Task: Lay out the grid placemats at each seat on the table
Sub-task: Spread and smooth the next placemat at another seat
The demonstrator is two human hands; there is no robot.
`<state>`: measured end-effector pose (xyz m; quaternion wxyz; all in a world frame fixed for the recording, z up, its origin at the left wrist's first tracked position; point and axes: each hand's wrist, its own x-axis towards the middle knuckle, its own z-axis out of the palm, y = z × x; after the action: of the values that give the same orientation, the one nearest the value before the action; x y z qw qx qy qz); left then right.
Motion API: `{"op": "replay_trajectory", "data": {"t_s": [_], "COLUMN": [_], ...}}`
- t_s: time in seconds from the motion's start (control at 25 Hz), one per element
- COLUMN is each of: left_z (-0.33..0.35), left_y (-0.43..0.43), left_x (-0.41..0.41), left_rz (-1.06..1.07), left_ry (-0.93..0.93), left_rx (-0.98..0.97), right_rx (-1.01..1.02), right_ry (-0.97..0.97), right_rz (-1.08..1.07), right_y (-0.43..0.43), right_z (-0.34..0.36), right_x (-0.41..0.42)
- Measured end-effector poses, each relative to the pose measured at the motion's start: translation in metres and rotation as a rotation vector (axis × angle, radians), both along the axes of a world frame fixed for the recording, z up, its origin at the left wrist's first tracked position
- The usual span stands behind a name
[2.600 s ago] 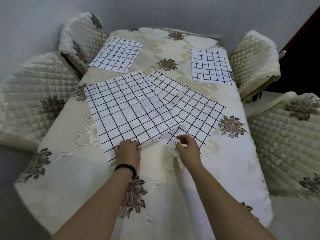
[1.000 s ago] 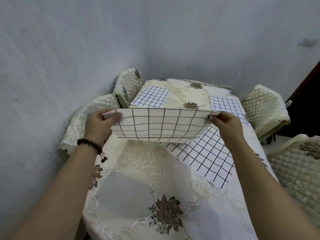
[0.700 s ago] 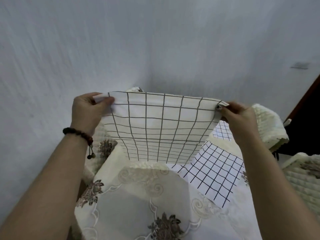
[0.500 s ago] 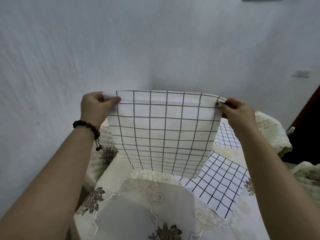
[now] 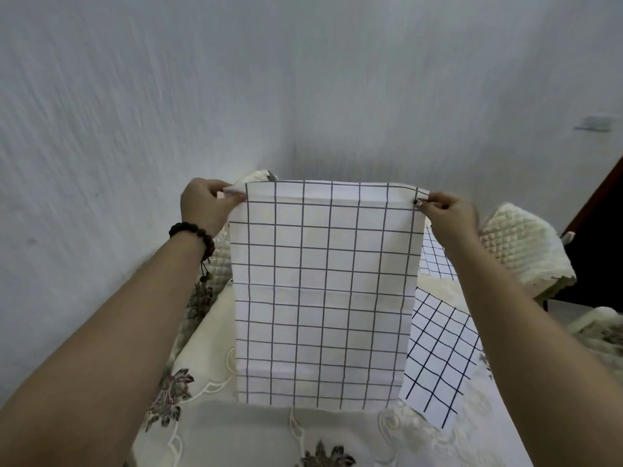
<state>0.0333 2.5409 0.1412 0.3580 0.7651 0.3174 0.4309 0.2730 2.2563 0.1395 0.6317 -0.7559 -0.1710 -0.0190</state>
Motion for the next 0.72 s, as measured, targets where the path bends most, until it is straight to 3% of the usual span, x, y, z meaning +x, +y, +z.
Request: {"op": "replay_trajectory", "data": {"t_s": [0.16,0.32,0.44,0.56,0.72], "left_z": [-0.025,-0.052,-0.083,-0.122,-0.167], "left_y": [0.011,0.010,0.017,0.016,0.003], "left_x": [0.024,0.038,0.038,0.032,0.017], "left_rz": [-0.031,-0.137,-0.158,-0.180,-0.212], "left_ry": [0.003,-0.115,-0.158,-0.105,-0.095], "left_rx": [-0.169,-0.465,-0.611,-0.640,-0.783], "right_rx": [-0.070,0.095,0.185,0.279,0.174], "right_ry": [0.057,0.303,0.492,0.688,0.812], "right_rz": [0.083,0.242,0.210,0.155,0.136], "right_y": [0.008,0.010,0.012,0.009,-0.001], "right_z": [-0.025,-0.050,-0.075,-0.103,-0.148], "right_x": [0.020,0.023,0.024,0.023,0.013]}}
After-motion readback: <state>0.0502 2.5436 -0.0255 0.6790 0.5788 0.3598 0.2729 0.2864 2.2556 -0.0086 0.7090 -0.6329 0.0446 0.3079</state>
